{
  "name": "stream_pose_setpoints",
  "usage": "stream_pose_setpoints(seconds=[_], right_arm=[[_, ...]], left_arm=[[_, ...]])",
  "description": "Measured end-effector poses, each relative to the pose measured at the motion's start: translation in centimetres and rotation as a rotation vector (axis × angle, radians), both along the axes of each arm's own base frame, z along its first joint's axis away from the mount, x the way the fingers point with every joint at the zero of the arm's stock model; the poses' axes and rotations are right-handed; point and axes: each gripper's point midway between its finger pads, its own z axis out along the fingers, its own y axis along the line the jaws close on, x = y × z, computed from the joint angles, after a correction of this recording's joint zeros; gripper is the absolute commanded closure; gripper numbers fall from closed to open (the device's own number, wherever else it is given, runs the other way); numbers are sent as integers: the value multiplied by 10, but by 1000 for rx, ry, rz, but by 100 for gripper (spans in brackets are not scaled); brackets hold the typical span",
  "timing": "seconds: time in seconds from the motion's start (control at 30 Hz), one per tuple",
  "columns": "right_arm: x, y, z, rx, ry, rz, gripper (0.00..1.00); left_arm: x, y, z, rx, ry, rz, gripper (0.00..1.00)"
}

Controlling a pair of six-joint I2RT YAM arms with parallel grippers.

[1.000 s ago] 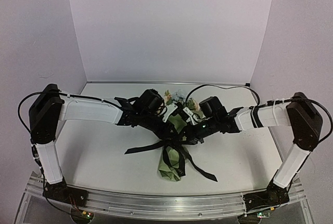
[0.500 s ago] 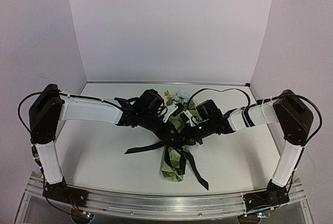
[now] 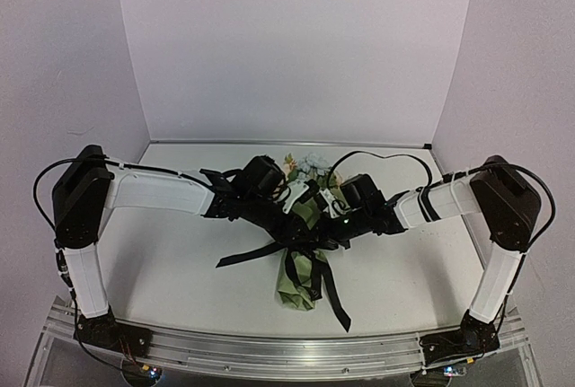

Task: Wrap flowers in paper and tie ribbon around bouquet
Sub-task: Cross the half-tied ribbon over the folded bouquet.

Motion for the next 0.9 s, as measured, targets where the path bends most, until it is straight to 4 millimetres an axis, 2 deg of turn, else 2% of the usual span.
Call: stream_pose_setpoints(seconds=[0.17,0.3,0.37,0.43,0.53,0.63,0.73,0.9], right_arm=[[-1,-1,-2,-2,2,0,100],[-1,-1,-2,-1,1,0,100],[-1,-1,-1,0,0,0,100],[0,-1,-1,1,-2,0,100],[-1,0,-1,2,-2,0,100],[-1,0,-1,2,-2,0,100],[-1,0,-1,3,-1,1,100],[-1,0,-1,4,0,3,100]], left_arm=[[7,3,4,4,-32,34,52],[14,7,23,-20,-80,69,49],[19,10,39,-41,-115,98,52],[25,15,53,-60,-144,134,59],[42,26,62,-61,-172,215,69],[59,44,52,-15,-171,295,77],[68,55,30,49,-146,323,83],[57,56,-19,155,-68,284,85]])
